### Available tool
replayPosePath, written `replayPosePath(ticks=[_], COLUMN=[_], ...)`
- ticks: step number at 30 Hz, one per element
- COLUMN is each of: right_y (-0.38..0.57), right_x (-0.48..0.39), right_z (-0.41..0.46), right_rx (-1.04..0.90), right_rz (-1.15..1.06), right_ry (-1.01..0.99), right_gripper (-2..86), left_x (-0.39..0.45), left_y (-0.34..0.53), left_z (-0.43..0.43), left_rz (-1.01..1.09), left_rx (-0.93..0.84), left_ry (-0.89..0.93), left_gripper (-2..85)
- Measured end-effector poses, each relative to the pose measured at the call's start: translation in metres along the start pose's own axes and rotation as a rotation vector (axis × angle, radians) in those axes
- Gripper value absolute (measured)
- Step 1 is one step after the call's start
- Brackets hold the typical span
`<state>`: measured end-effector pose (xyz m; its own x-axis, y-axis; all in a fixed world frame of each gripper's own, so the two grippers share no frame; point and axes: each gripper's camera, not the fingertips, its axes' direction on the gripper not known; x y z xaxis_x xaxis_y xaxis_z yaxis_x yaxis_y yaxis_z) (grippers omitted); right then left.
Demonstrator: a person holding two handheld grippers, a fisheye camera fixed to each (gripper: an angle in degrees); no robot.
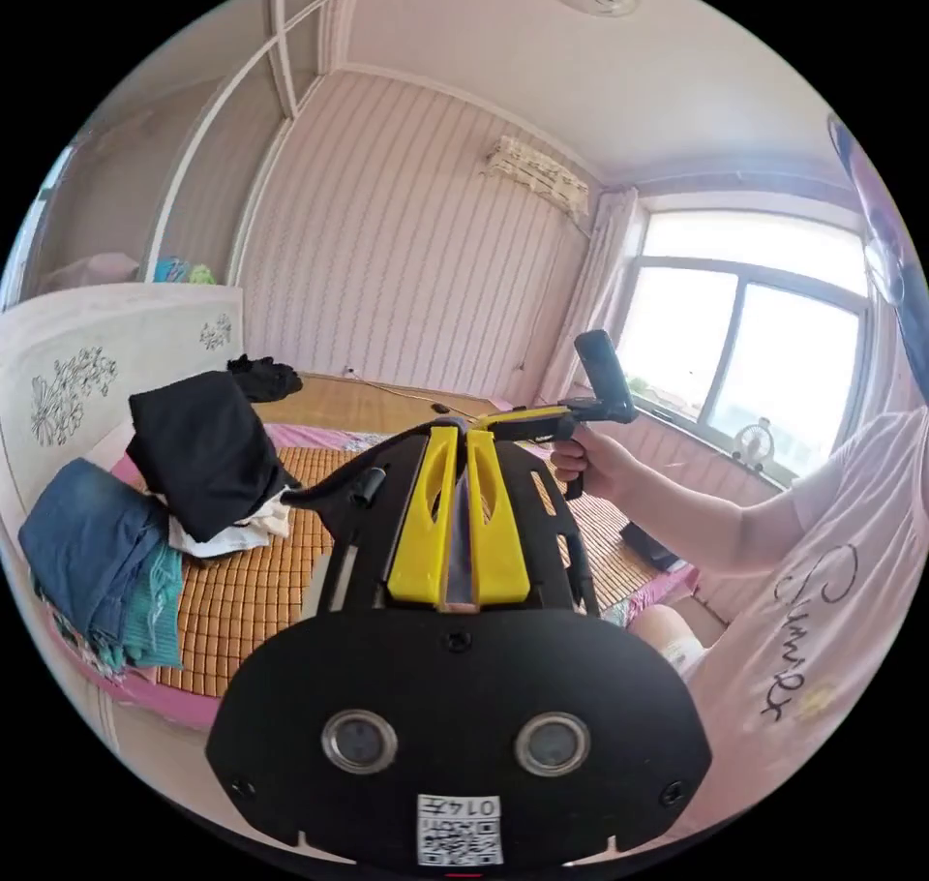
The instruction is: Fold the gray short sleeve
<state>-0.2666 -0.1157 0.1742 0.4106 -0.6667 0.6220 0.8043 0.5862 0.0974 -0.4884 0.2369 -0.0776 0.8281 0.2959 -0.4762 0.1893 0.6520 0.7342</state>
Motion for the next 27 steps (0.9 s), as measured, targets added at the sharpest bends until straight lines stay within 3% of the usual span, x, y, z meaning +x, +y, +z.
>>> replayPosePath(ticks=[3, 4, 7, 11, 14, 22, 27], right_y=[0.073, 0.108, 0.21, 0.318, 0.356, 0.324, 0.319], right_x=[0.027, 0.039, 0.07, 0.089, 0.09, 0.114, 0.147], right_z=[-0.036, -0.041, -0.039, -0.035, -0.033, 0.028, 0.069], right_rx=[0.0, -0.038, -0.211, -0.35, -0.353, -0.387, -0.511], right_rz=[0.125, 0.189, 0.429, 0.708, 0.763, 0.509, 0.46], right_ry=[0.136, 0.174, 0.299, 0.31, 0.261, 0.272, 0.315], right_gripper=[-0.2, -0.1, 0.3, 1.8, 4.6, 12.2, 14.4], left_x=[0.047, 0.061, 0.096, 0.106, 0.09, 0.044, 0.042], left_y=[0.01, 0.02, 0.062, 0.125, 0.142, 0.163, 0.166], left_z=[0.074, 0.108, 0.196, 0.264, 0.27, 0.31, 0.361], left_rz=[0.059, 0.028, 0.01, -0.078, -0.157, -0.258, -0.303], left_rx=[-0.058, -0.1, -0.336, -0.608, -0.657, -0.803, -0.893], left_ry=[0.107, 0.22, 0.427, 0.485, 0.414, 0.035, -0.024], left_gripper=[0.4, 1.3, 4.6, 5.0, 4.6, 5.1, 7.7])
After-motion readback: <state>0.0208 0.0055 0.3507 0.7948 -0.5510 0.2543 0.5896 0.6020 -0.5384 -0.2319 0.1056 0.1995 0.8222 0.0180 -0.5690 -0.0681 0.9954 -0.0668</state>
